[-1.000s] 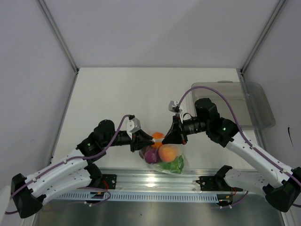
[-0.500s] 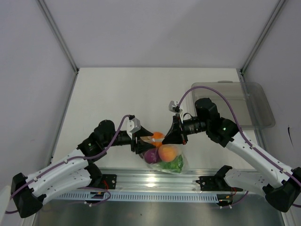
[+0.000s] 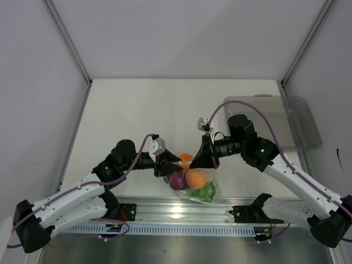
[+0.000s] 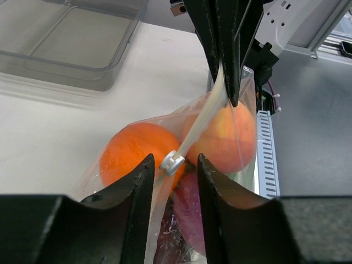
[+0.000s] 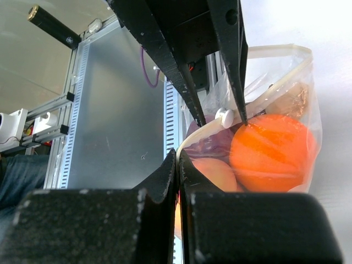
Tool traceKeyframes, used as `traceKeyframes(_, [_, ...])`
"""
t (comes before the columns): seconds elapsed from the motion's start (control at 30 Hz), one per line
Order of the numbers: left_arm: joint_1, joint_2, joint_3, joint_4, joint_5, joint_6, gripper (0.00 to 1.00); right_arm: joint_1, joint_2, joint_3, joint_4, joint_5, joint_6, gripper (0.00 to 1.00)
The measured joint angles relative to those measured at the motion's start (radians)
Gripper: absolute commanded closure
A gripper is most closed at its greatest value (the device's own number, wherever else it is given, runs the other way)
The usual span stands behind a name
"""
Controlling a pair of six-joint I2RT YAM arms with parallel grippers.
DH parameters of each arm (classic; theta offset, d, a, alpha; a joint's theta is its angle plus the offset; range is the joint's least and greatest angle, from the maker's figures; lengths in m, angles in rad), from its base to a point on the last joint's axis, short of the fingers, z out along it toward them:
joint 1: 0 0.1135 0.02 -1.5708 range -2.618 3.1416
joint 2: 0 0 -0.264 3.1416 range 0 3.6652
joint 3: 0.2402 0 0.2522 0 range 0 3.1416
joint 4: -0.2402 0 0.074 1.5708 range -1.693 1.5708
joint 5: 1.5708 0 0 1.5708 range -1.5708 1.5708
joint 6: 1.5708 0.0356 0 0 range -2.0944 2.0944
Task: Place the food in the zip-top bag and seal the zipper
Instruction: Zip the zipper food storage bag at the center of the board.
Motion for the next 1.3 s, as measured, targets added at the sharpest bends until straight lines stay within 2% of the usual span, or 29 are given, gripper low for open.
traceKeyframes(0.23, [0.0,0.012,0.0,0.013,0.019,0.0,0.77,0.001,0.0,0.0,0.0,0.0,0.0,1.0])
traceKeyframes(0.33, [0.0,0.013,0.0,0.007,0.021,-0.002,0.93,0.001,0.001,0.0,0.0,0.0,-0.001,1.0])
traceKeyframes(0.4, [0.0,0.013,0.001,-0.005,0.024,-0.002,0.99,0.001,0.001,0.0,-0.001,0.003,-0.005,1.0])
traceKeyframes(0.67, [-0.001,-0.023,0.03,-0.119,0.005,-0.024,0.99,-0.003,0.006,0.0,-0.024,0.032,-0.022,1.0])
traceKeyframes(0.77, [-0.001,-0.046,0.051,-0.196,-0.01,-0.028,0.99,-0.002,0.032,0.014,-0.046,0.041,-0.034,0.81])
traceKeyframes(0.8, [-0.001,-0.055,0.06,-0.224,-0.016,-0.029,0.99,-0.002,0.045,0.024,-0.053,0.046,-0.042,0.65])
traceKeyframes(0.9, [-0.001,-0.075,0.096,-0.304,-0.026,-0.034,0.99,0.005,0.079,0.051,-0.073,0.065,-0.061,0.46])
traceKeyframes(1.03, [-0.001,-0.066,0.176,-0.387,-0.016,-0.034,0.99,0.035,0.116,0.088,-0.112,0.101,-0.091,0.4])
traceKeyframes(1.3, [-0.001,-0.011,0.24,-0.448,0.047,-0.034,0.99,0.108,0.195,0.194,-0.186,0.196,-0.165,0.37])
